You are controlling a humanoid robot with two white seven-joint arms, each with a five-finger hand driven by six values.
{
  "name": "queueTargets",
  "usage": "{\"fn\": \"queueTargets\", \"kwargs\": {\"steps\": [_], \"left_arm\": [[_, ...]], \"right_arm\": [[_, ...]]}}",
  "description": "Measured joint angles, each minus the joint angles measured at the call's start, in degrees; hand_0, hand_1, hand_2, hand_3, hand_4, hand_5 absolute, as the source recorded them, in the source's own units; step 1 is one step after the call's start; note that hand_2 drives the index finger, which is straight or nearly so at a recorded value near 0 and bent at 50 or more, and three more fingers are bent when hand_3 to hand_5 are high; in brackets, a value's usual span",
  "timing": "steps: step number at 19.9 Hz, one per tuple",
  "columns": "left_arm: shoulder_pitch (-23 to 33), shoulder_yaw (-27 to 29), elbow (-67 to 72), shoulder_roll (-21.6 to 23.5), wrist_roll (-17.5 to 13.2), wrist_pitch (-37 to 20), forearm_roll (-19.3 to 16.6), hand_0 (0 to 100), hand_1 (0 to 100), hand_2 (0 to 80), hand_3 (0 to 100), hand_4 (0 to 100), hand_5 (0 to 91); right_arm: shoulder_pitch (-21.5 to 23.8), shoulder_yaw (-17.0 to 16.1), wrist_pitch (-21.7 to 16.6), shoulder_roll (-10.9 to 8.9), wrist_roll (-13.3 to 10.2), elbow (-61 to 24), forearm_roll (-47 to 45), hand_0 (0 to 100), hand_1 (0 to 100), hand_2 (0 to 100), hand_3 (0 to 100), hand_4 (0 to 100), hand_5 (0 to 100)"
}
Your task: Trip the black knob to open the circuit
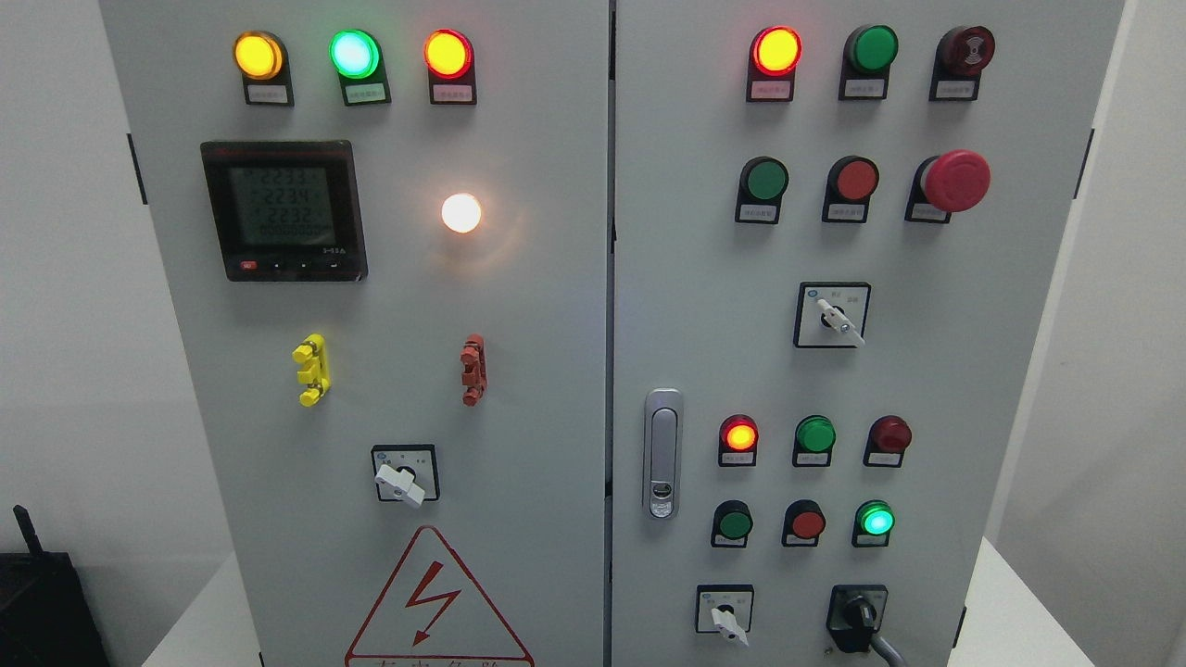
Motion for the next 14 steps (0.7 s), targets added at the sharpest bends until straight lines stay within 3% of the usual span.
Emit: {"fn": "queueTargets", "kwargs": {"steps": [7,14], "left_arm": [[0.0,0.0,0.0,0.0,0.0,0.0,0.0,12,39,0.0,0,0,0.0],[0.0,0.0,0.0,0.0,0.0,0.0,0.0,12,39,0.0,0,0,0.0]], "right_arm": [[0.26,-0.29,0.0,0.0,0.0,-0.29,-0.05,0,0,5,100,97,94],[2.37,-0.45,-0.74,0.0,-0.01,-1.61,-0.08,0,0,1,100,92,82]]}}
